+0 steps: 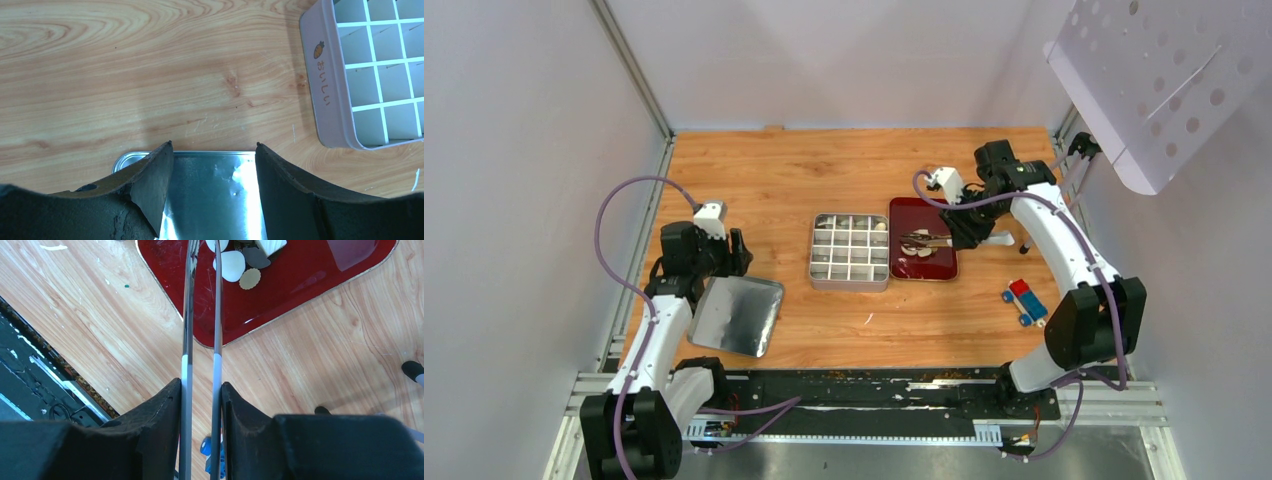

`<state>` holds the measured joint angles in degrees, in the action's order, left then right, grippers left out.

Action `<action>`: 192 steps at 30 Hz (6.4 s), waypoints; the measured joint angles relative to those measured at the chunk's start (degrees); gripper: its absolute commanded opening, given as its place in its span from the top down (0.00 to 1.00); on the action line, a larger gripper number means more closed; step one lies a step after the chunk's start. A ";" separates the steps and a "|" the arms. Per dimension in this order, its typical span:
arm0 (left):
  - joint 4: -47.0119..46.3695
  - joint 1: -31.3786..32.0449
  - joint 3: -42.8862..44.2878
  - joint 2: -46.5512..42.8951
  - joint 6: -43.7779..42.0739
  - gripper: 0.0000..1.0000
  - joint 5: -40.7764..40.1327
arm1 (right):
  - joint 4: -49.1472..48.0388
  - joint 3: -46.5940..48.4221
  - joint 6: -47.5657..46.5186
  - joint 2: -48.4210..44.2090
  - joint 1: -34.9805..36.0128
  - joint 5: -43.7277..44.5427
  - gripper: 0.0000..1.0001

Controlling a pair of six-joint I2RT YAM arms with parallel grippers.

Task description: Pack the chocolate

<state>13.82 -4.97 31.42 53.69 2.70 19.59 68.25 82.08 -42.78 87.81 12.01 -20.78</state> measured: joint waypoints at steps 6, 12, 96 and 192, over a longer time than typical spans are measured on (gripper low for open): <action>0.00 0.00 0.00 0.00 0.02 0.31 0.00 | 0.00 -0.37 -0.42 0.63 0.44 0.90 0.64; -0.07 0.00 0.00 0.00 0.02 0.31 0.00 | -0.09 -0.42 -0.44 1.92 1.31 1.53 0.63; -1.75 0.00 -1.05 -2.12 0.07 0.31 0.44 | -4.00 11.21 4.35 7.39 14.19 2.58 0.80; -1.90 0.00 -1.40 -0.87 0.02 0.30 0.37 | -2.67 12.81 6.75 9.64 12.39 -8.24 0.83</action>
<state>11.92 -4.97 30.02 52.82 2.72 19.97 65.58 94.89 -36.03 97.45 24.40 -29.02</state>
